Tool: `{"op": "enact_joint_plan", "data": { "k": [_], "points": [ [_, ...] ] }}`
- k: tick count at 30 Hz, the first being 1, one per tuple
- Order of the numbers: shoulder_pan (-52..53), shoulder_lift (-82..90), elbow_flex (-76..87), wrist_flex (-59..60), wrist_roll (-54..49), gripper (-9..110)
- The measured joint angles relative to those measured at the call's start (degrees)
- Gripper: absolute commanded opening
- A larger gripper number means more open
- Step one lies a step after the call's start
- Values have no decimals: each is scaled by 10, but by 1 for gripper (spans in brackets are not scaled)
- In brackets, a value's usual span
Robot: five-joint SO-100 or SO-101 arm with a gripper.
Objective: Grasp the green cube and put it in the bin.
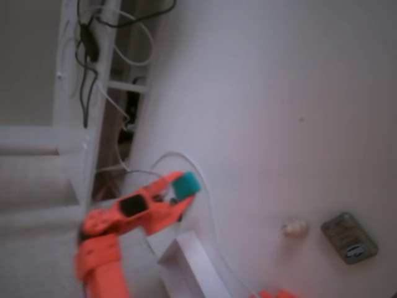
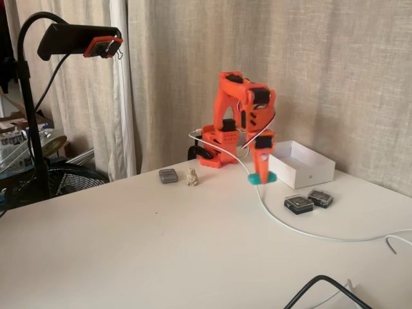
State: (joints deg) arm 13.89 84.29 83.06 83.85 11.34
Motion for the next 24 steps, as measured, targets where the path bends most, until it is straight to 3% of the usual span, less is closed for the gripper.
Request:
{"op": "enact_joint_plan", "data": {
  "k": [16,24],
  "points": [
    [-367,121,-40,13,-194,-8],
    [-425,202,119,44,-282,-8]
  ]
}}
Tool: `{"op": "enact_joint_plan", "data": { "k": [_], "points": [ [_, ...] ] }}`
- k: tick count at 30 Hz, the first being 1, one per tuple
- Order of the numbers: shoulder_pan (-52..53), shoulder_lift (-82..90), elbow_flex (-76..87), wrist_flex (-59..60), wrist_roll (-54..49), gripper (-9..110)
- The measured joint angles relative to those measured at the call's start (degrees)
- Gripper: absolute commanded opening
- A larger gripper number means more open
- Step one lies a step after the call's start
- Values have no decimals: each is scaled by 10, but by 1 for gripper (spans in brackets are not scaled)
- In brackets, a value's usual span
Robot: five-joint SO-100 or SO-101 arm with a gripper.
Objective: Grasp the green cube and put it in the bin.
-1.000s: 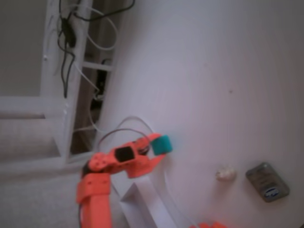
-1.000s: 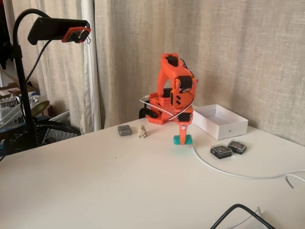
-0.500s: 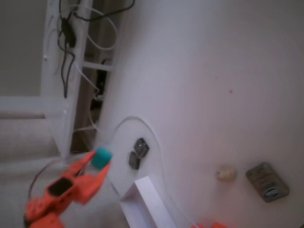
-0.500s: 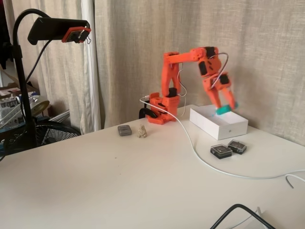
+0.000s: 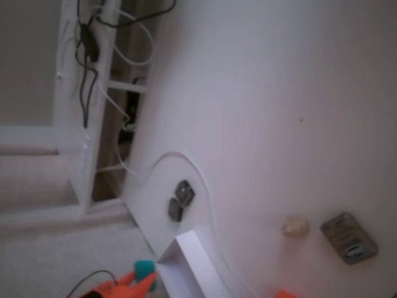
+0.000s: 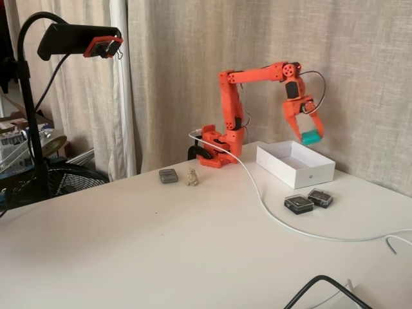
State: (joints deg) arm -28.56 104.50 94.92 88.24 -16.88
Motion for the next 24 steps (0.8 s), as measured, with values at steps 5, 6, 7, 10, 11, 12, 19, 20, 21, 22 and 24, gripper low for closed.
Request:
{"op": "enact_joint_plan", "data": {
  "k": [5,6,7,10,11,12,19,20,21,22,24],
  "points": [
    [-11,50,103,3,-40,-8],
    [-7,50,113,0,-41,-8],
    [-6,50,119,-2,-42,-8],
    [-17,51,121,-7,-44,-3],
    [-18,51,122,-10,-44,-2],
    [-17,51,123,-11,-44,-2],
    [-13,51,130,-22,-44,19],
    [-13,51,131,-24,-44,22],
    [-12,51,134,-24,-44,24],
    [-11,51,137,-24,-44,26],
    [-10,51,137,-33,-44,35]
  ]
}}
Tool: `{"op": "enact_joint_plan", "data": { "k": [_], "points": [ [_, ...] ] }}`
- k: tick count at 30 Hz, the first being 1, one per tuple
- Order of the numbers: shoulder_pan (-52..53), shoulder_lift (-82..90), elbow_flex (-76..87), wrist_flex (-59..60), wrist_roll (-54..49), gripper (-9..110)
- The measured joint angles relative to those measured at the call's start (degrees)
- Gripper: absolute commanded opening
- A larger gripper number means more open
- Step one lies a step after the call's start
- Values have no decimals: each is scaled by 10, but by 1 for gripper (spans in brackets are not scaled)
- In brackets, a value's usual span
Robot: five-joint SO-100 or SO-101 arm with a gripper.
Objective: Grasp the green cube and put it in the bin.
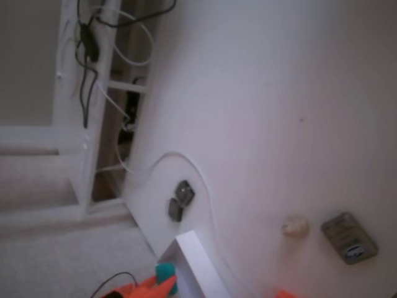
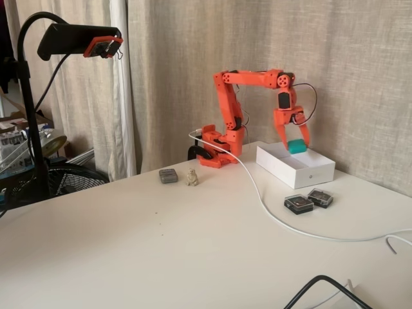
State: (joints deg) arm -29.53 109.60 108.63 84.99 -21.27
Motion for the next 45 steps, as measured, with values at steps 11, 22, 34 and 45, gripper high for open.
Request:
{"op": "enact_joint_plan", "data": {
  "k": [11,22,34,45],
  "points": [
    [33,7,6,-62,2,34],
    [179,130,156,-325,82,33],
    [240,389,356,-270,160,21],
    [236,608,465,-152,171,13]
  ]
}}
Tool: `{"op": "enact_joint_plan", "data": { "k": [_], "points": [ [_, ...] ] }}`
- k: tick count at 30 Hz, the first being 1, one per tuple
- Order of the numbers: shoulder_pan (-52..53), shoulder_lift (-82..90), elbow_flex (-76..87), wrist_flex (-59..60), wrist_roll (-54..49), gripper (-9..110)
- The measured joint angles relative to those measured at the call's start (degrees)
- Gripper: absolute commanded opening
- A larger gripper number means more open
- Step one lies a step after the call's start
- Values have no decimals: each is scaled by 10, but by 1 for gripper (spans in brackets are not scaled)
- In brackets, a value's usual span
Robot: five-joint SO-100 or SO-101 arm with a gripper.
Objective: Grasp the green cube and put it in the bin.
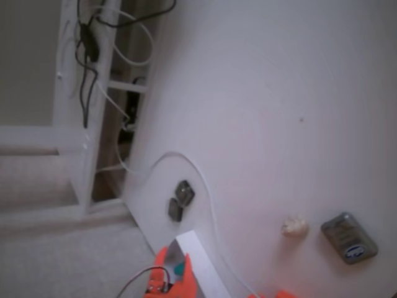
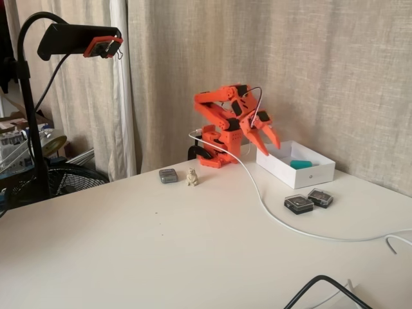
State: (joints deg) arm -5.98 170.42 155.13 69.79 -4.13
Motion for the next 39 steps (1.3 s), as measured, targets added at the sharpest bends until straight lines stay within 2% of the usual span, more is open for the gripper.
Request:
{"op": "enact_joint_plan", "data": {
  "k": [6,14,16,18,39],
  "points": [
    [5,74,30,30,0,7],
    [18,161,65,66,0,6],
    [26,173,75,76,0,1],
    [27,184,83,81,0,-8],
    [31,187,134,74,-2,-8]
  ]
}}
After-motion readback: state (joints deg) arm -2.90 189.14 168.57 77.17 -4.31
